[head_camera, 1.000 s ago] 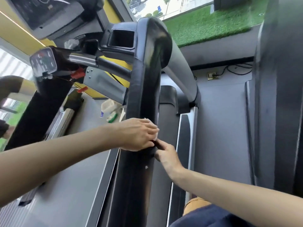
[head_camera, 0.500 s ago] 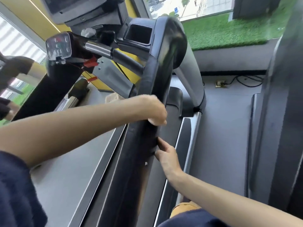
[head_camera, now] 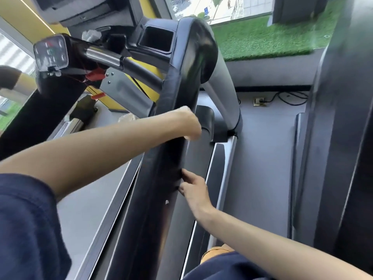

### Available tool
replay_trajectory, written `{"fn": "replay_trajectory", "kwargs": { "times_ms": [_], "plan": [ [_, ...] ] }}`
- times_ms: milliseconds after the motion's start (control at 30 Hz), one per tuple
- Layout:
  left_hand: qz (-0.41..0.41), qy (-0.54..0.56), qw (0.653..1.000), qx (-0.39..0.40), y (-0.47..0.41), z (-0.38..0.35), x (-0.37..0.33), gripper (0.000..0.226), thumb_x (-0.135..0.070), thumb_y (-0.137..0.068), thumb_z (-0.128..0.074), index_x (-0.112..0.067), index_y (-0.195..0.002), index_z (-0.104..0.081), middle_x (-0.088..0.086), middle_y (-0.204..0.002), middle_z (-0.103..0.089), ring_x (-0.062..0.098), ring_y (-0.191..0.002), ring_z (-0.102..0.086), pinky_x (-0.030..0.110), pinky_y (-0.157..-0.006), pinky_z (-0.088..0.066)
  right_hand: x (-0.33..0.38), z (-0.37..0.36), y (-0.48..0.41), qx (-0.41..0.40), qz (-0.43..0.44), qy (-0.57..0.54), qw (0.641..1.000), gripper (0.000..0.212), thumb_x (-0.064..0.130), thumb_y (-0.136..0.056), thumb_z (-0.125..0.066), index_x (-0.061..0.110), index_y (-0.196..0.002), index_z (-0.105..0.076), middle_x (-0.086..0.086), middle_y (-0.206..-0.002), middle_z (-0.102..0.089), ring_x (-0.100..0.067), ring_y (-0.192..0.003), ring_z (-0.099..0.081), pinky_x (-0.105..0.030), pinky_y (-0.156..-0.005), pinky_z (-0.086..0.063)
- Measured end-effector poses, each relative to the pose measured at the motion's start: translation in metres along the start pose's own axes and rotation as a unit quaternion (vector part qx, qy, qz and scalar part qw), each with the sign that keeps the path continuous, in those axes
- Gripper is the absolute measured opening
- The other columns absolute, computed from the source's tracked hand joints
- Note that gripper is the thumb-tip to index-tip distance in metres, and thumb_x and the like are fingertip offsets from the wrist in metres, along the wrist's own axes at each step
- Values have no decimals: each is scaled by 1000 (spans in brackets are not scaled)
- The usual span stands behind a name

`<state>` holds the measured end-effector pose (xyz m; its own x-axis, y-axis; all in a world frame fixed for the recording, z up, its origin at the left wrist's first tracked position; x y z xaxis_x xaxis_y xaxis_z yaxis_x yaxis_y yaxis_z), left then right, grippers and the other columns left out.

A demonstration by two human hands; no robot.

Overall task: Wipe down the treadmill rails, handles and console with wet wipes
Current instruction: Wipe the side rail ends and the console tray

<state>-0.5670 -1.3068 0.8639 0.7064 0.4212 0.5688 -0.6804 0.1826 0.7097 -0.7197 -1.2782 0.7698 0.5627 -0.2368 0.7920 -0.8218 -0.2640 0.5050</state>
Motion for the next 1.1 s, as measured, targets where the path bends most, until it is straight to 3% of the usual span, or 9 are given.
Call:
{"fn": "replay_trajectory", "kwargs": {
  "times_ms": [167, 267, 333, 467, 567, 633, 733, 933, 1100],
  "plan": [
    [-81, -98, 989, -70, -4, -34, -42, 31, -16, -97, -40, -11, -119, -61, 11, -125, -60, 27, -117, -52, 15, -94, -33, 8, 6, 8, 0, -3, 32, 999, 56, 3, -71, -41, 21, -116, -69, 11, -105, -71, -5, -104, -61, -30, -96, -50],
    [-166, -81, 982, 40, 22, -57, -92, 29, -22, -96, -45, -15, -118, -63, 3, -122, -63, 23, -114, -58, 33, -98, -45, 6, 10, 11, -14, -11, 62, 998, 36, 7, -75, -40, 13, -97, -68, -5, -86, -70, -10, -79, -51, -37, -82, -53],
    [-125, -55, 989, 52, 24, -45, -77, 25, -18, -94, -50, -15, -114, -63, 2, -119, -64, 23, -111, -60, 35, -94, -48, 3, 7, 15, -11, -17, 53, 998, 41, 2, -83, -41, 19, -107, -70, 8, -94, -71, -5, -89, -59, -28, -88, -52],
    [-29, -34, 997, -62, 3, -13, -12, 25, -11, -94, -45, -19, -110, -62, 1, -119, -63, 18, -112, -57, 27, -99, -34, 1, 7, 18, -23, -21, 24, 999, 58, -7, -84, -40, 17, -135, -54, 8, -130, -59, -5, -126, -49, -32, -109, -40],
    [-36, 11, 995, -98, 10, -14, -21, 26, -9, -94, -41, -17, -108, -62, 1, -116, -62, 19, -111, -56, 26, -91, -33, 3, 6, 18, -22, -13, 25, 999, 56, -5, -84, -42, 19, -132, -58, 10, -128, -61, -5, -123, -52, -32, -108, -41],
    [-82, 27, 995, -46, 20, -35, -55, 24, -10, -92, -46, -13, -108, -64, 3, -113, -65, 25, -107, -60, 29, -81, -43, 2, 6, 21, -30, -9, 35, 999, 51, -2, -84, -43, 24, -121, -66, 10, -114, -69, -10, -114, -60, -36, -103, -47],
    [-132, 17, 991, -11, 31, -57, -77, 23, -12, -89, -49, -16, -105, -65, 0, -113, -66, 24, -110, -60, 34, -96, -45, -8, 5, 28, -35, -9, 52, 998, 49, -1, -83, -41, 28, -109, -70, 13, -98, -71, -14, -101, -64, -36, -98, -50],
    [-34, -32, 984, -172, 20, -27, -23, 24, -10, -91, -42, -21, -100, -62, -3, -109, -62, 15, -108, -57, 27, -103, -27, -10, 1, 36, -36, -6, 75, 997, 57, -2, -88, -40, 28, -135, -53, 13, -126, -60, -2, -115, -51, -19, -97, -42],
    [-90, 15, 996, -8, 51, -56, -83, 20, -15, -93, -46, -12, -102, -63, 6, -108, -65, 27, -104, -59, 32, -80, -43, -10, -3, 48, -39, 7, 73, 997, 57, -1, -89, -40, 35, -129, -59, 17, -109, -67, -14, -110, -61, -9, -77, -48]
  ]
}}
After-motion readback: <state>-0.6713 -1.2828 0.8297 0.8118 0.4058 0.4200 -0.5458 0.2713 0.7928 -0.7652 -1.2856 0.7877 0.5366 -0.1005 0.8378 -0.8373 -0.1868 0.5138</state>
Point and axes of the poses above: each hand's wrist, its own y-axis away from the middle knuckle, its own z-axis out of the back of the hand, x = y × z, the point moved 9 cm from there along -y, towards the middle knuckle
